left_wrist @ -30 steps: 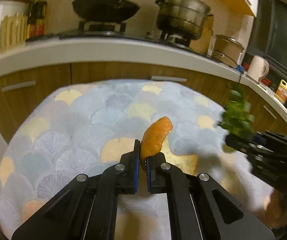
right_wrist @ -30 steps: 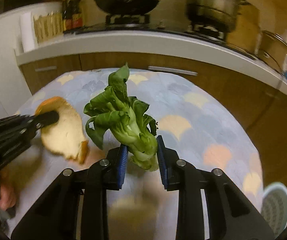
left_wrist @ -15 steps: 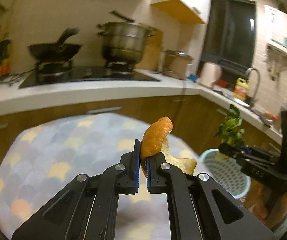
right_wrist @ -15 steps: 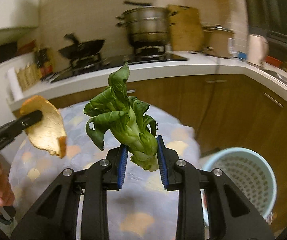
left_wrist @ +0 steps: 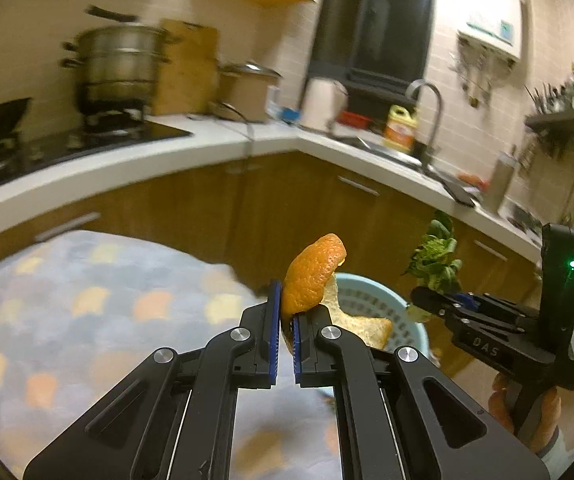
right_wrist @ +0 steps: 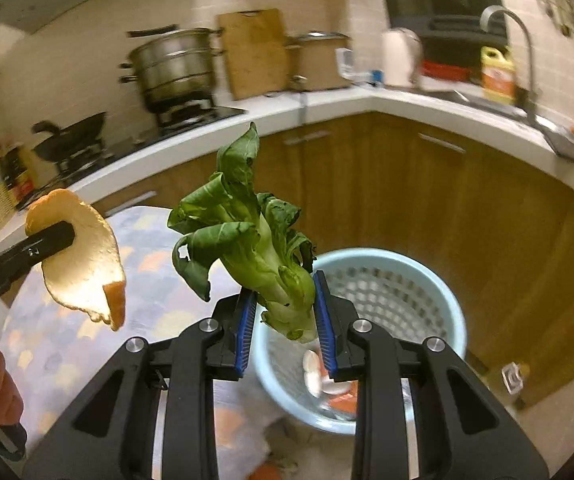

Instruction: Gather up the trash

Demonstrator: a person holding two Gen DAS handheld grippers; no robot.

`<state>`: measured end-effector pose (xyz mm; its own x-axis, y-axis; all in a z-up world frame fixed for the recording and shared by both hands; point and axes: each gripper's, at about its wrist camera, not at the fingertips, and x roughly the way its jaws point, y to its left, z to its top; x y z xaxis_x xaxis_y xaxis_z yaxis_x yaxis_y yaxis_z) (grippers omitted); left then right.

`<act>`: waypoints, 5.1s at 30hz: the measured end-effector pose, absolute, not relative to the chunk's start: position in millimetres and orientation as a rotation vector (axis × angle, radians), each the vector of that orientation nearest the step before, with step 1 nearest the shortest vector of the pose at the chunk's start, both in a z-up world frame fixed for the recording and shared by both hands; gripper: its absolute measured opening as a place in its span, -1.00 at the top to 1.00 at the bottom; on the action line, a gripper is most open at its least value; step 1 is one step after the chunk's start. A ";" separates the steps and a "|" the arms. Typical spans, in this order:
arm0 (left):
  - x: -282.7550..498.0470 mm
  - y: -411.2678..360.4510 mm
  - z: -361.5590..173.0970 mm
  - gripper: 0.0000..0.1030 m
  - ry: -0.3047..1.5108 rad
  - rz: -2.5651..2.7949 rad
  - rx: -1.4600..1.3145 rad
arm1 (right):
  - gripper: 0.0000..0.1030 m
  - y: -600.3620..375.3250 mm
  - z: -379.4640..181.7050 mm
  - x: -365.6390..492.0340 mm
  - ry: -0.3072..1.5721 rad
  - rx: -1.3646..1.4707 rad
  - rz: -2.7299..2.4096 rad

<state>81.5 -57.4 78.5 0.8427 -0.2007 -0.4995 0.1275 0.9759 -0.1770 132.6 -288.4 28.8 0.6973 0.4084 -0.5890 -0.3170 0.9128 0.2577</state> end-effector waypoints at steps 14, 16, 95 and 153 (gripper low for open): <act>173.7 -123.1 20.1 0.32 0.718 -0.226 -0.119 | 0.38 -323.7 -52.7 184.3 0.939 0.242 0.321; 179.0 -123.7 12.6 0.28 0.737 -0.216 -0.104 | -0.04 -324.5 -55.9 186.7 0.939 0.257 0.317; 65.8 -70.2 21.1 -0.79 0.431 0.029 -0.014 | -0.50 -267.9 18.7 63.0 0.559 0.126 0.153; 66.2 -70.0 20.0 -0.83 0.432 0.035 -0.024 | -0.58 -267.5 14.6 61.6 0.558 0.133 0.136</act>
